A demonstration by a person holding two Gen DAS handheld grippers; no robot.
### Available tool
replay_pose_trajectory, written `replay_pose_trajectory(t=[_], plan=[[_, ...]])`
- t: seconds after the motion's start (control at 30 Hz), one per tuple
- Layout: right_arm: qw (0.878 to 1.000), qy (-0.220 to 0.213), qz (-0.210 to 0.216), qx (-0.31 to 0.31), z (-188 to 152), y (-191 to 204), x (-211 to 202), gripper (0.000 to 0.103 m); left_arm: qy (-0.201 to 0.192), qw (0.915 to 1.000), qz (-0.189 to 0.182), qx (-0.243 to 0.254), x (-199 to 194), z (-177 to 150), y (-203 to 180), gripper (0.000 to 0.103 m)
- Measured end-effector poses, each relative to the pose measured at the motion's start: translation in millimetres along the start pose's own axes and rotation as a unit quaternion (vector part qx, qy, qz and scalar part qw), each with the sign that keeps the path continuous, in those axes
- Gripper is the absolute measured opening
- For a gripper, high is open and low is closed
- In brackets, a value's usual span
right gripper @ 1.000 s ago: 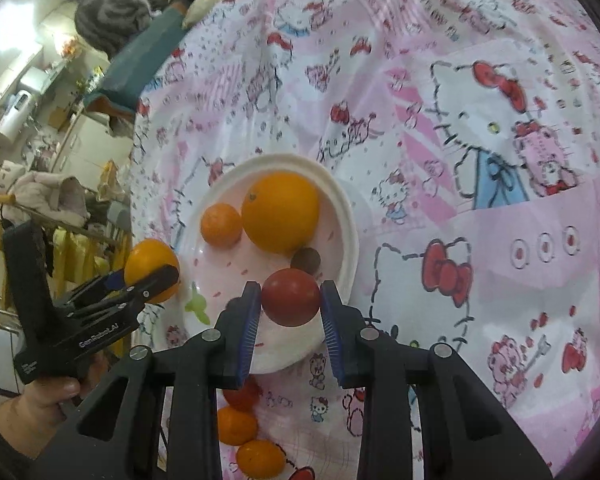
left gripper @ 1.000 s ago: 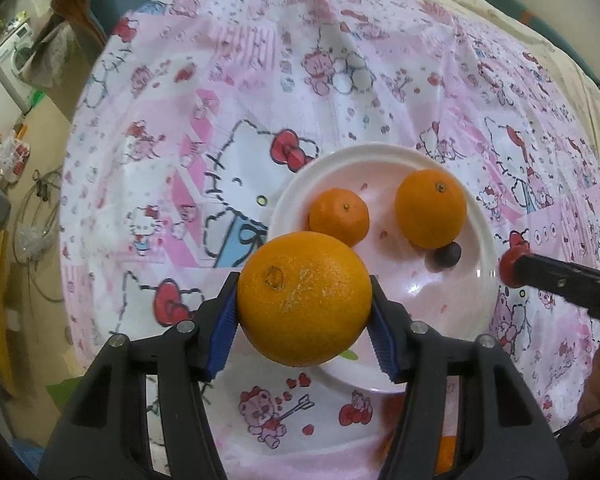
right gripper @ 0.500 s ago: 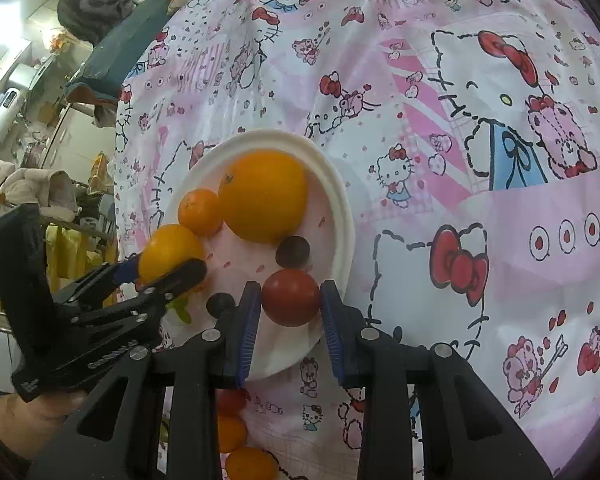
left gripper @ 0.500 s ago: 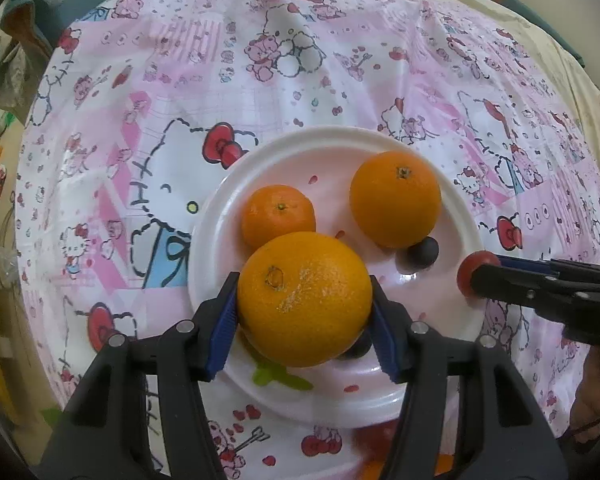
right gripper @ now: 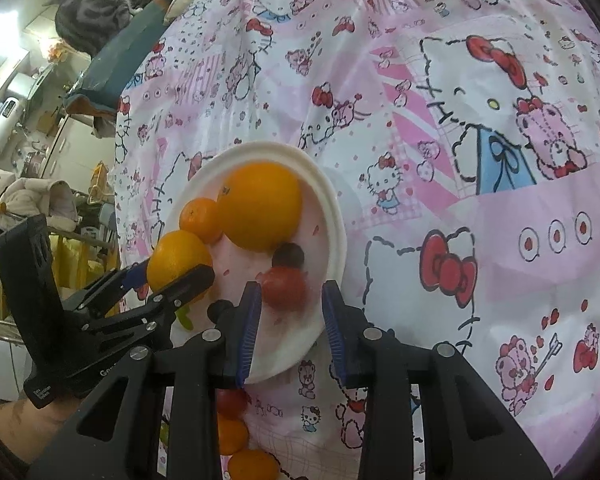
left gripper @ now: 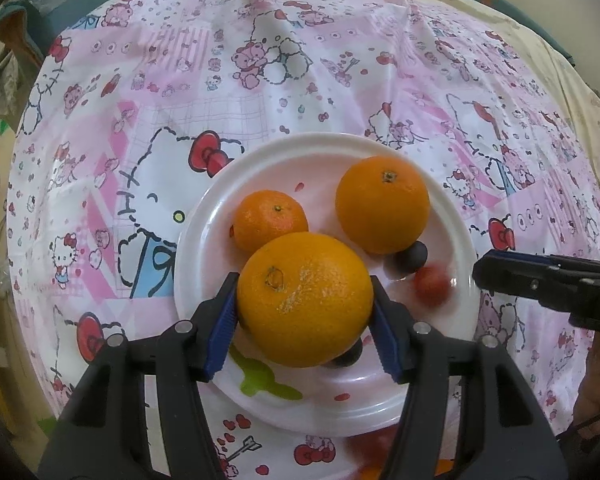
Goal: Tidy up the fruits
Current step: 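Carry the orange and cherry tomato onto the white plate and open both tools, then withdraw both tools from the plate toward the remaining loose fruit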
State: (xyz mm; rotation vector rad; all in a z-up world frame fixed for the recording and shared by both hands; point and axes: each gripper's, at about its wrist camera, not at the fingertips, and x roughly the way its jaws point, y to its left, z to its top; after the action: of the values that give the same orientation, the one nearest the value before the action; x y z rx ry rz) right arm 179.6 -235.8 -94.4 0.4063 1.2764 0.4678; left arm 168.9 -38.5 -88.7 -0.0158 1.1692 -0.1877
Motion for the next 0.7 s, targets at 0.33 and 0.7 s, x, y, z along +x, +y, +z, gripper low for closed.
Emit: replay_pose_trajectory(t=[0.33,0.7], plan=[[1.000,-0.020,-0.011,-0.001,4.4,0.7,-8.1,0.039,0.023,0.9994,-0.018,-0.020,5.7,0.9,3.0,0.059],[0.999,-0.049,-0.009,0.010,7.3,-3.4,-21.9,0.079,-0.029,0.9995,0.005,-0.005,-12.2,9.8,-3.5,0.091]])
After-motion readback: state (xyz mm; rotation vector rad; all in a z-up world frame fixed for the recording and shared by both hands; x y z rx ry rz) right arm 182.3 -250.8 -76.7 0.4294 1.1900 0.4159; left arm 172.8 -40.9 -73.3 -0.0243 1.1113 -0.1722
